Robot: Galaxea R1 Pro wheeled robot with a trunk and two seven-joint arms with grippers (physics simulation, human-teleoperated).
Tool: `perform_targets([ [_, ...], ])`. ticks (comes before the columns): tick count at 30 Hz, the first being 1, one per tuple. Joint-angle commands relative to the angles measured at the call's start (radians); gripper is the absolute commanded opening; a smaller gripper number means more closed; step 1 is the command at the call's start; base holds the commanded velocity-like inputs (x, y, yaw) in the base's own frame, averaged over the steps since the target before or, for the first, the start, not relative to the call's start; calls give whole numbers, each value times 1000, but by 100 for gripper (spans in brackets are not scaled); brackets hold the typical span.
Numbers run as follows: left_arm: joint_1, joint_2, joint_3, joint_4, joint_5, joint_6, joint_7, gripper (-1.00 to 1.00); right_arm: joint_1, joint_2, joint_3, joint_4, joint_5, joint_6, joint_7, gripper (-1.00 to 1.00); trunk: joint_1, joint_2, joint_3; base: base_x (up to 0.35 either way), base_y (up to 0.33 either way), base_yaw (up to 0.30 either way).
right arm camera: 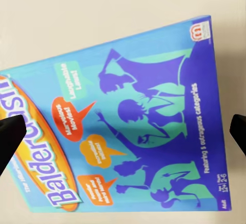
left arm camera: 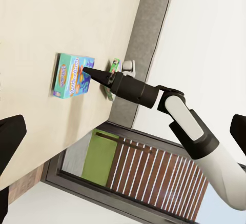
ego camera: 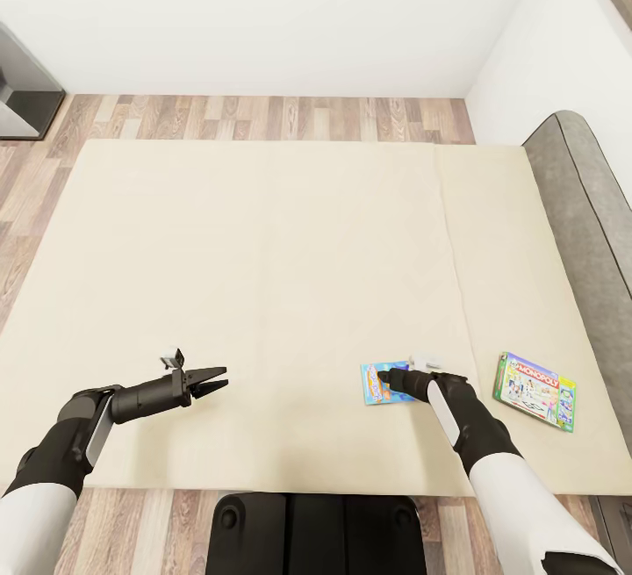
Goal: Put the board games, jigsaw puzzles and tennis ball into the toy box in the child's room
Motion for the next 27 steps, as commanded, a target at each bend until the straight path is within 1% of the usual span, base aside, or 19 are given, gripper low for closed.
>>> perform_targets([
  [1,0,0,0,0,1,11,-3,100,0,1,-5,-1,-2,6,4,100,1,-2,-1,0,7,0],
  [14,0,0,0,0,2,11,-3,100,0,3,-2,-1,-2,5,4,100,1,-2,-1,0,36,0],
  [19,0,0,0,0,2,12,-3,100,0,3,27,-1,-2,5,4,100,1,-2,-1,0,37,0],
  [27,0,-1,0,0,2,12,-3,100,0,3,37,-1,-2,4,3,100,1,-2,-1,0,98,0],
])
